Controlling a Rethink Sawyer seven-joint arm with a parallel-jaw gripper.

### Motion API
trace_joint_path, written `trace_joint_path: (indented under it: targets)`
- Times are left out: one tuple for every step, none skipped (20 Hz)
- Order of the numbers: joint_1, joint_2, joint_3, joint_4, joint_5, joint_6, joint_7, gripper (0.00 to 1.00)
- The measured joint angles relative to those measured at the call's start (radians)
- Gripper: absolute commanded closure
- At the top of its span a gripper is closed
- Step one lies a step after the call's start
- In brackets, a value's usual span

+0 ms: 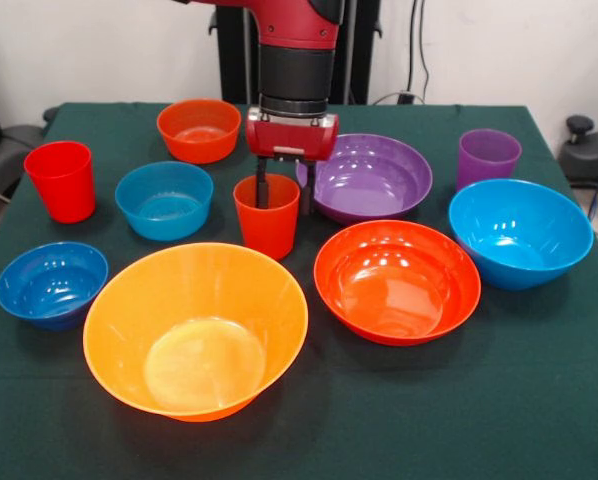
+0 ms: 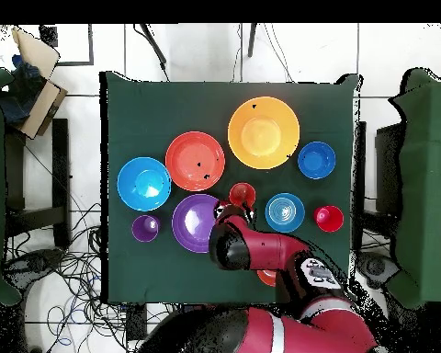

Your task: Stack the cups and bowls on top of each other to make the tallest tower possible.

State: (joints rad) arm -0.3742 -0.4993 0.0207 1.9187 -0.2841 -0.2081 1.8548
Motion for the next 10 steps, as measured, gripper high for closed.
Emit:
trace_joint_path:
  targets:
    - [-0.001,-0.003,0.003,0.001,0.0,0.0,0.0,0.0]
    - [-0.001,-0.007,0.007,0.002,0.0,0.0,0.0,0.0]
    - [-0.001,-0.009,0.009,0.002,0.0,0.0,0.0,0.0]
    - [-0.001,-0.011,0.012,0.002,0.0,0.0,0.0,0.0]
    - [-0.001,-0.012,0.013,0.002,0.0,0.0,0.0,0.0]
    - [-0.001,-0.013,0.013,0.002,0.0,0.0,0.0,0.0]
    - [-0.001,-0.017,0.013,0.002,0.0,0.0,0.0,0.0]
    - [-0.001,-0.019,0.013,0.003,0.0,0.0,0.0,0.0]
    - [-0.001,-0.02,0.013,0.003,0.0,0.0,0.0,0.0]
    - [-0.001,-0.023,0.013,0.003,0.0,0.0,0.0,0.0]
